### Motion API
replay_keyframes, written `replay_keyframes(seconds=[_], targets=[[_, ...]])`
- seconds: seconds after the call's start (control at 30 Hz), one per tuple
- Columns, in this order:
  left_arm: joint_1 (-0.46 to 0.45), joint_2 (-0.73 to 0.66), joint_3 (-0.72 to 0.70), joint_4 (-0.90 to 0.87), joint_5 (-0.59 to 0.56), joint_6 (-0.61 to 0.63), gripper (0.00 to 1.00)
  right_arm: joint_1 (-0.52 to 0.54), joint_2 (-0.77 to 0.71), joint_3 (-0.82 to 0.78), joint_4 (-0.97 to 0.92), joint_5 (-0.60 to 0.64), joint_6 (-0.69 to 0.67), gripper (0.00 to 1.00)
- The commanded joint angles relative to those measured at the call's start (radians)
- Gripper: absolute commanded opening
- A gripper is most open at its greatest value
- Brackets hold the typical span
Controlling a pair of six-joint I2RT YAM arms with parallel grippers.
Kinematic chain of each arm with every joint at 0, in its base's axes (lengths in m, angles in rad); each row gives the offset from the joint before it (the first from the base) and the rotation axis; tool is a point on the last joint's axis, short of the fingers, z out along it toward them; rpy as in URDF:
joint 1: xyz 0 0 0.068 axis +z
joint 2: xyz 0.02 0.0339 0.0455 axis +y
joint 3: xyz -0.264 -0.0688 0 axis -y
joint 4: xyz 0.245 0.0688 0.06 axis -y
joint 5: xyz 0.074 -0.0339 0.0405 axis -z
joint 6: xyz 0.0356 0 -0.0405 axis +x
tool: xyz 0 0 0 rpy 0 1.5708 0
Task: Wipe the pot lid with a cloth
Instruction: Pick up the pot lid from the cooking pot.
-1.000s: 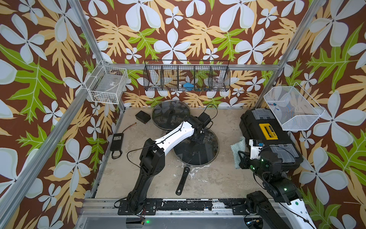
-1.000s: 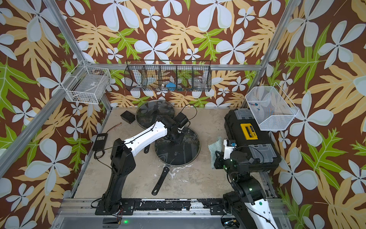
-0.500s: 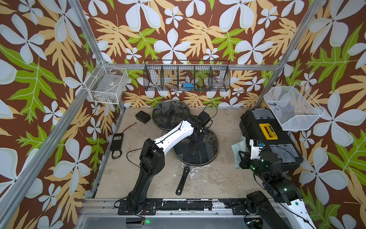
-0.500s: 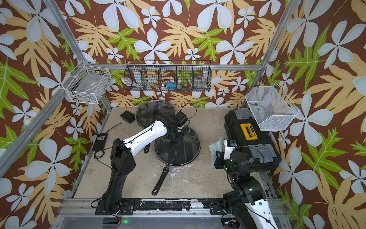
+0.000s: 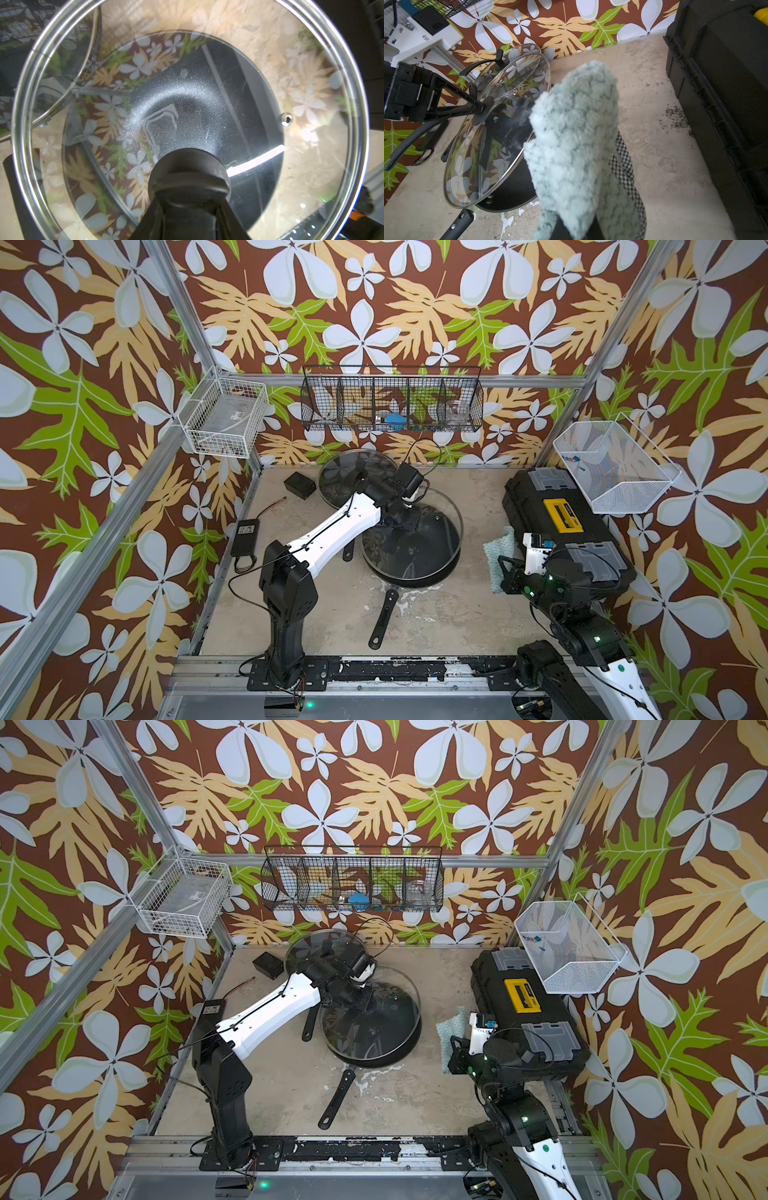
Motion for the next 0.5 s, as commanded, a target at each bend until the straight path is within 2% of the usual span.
replay_keyframes(seconds=[0.0,0.27,0.37,0.47], targets=[[0.033,-0.084,-0.076,0.23,0.157,-0.031,0.0,0.0,-0.007,0.001,0.099,-0.049,0.034,0.0],[0.155,-0.321,-0.368,0.574,0.51,-0.135,0.0,-0.002,-0.011,-0.004,0.327,-0.209,0.061,0.0],[0.184,-0.373,-0.429,0.629,0.588,-0.153,0.0,-0.001,0.008,-0.015,0.431,-0.293,0.082,0.0],[0.23,-0.408,-0.502,0.72,0.715,-0.214,0.0,-0.001,0.033,-0.024,0.537,-0.355,0.099,0.0]])
